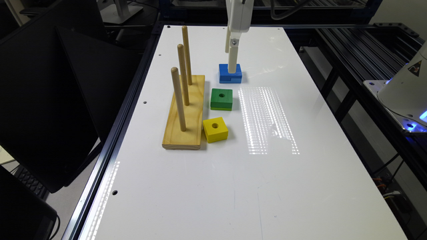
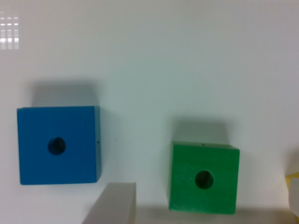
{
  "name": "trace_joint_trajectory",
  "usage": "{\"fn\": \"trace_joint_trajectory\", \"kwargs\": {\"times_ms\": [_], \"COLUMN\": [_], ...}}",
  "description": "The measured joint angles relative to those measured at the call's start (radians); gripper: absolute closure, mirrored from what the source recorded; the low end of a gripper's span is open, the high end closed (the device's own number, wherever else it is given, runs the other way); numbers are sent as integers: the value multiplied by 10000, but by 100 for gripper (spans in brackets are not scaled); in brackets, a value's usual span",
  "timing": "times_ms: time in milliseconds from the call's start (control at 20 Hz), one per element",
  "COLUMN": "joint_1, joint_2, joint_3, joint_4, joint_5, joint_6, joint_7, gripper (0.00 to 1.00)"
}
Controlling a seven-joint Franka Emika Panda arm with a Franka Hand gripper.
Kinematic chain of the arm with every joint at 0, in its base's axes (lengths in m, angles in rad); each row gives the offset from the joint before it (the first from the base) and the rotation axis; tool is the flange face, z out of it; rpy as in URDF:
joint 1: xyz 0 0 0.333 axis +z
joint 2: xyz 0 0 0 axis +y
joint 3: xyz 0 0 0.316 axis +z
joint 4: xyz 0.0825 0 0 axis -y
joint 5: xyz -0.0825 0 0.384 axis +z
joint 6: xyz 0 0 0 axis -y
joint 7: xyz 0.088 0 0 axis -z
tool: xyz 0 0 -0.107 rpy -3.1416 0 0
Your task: Pick up green block.
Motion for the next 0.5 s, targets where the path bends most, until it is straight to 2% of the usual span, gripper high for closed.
{"fn": "trace_joint_trajectory", "kwargs": {"times_ms": [200,500], "joint_1": [0,0], "joint_2": [242,271], "joint_3": [1,2], "joint_4": [6,13], "joint_5": [0,0], "joint_6": [256,281], "joint_7": [0,0], "gripper": [0,0]}}
